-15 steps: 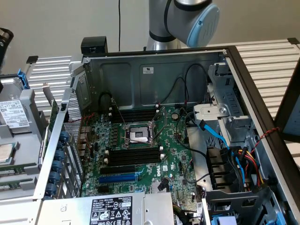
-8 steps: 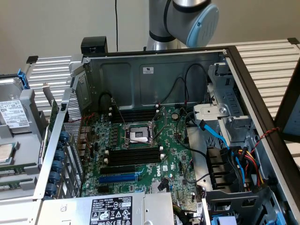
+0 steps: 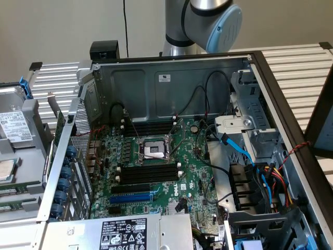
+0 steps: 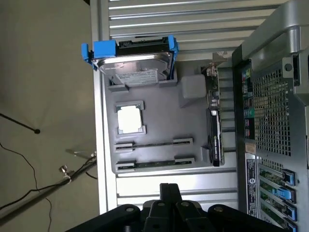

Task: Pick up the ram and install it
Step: 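Reach for the ram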

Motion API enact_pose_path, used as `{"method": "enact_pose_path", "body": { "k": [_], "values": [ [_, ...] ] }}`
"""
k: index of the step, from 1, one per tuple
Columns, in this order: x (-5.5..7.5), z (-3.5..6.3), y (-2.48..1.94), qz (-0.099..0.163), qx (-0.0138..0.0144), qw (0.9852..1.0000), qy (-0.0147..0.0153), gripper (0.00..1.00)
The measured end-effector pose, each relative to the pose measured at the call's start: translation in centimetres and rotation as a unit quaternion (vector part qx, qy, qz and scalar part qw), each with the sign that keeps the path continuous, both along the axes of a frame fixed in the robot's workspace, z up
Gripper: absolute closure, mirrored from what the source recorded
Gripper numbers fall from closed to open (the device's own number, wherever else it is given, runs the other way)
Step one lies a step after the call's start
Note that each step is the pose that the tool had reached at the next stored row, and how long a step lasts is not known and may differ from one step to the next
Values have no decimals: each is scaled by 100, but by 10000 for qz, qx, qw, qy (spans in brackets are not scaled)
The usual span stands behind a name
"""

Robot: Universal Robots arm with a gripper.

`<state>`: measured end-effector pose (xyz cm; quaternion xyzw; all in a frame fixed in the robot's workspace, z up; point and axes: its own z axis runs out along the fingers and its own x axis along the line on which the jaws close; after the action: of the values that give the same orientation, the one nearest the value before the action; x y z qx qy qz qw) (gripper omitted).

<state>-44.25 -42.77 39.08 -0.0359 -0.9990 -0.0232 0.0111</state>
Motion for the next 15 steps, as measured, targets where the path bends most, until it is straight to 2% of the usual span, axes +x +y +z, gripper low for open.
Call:
{"method": "enact_pose_path", "body": {
  "k": [2, 15],
  "values": [
    [-31, -1, -1, 0, 0, 10000, 1, 89],
    [-32, -1, -1, 0, 1, 10000, 0, 89]
  ]
}}
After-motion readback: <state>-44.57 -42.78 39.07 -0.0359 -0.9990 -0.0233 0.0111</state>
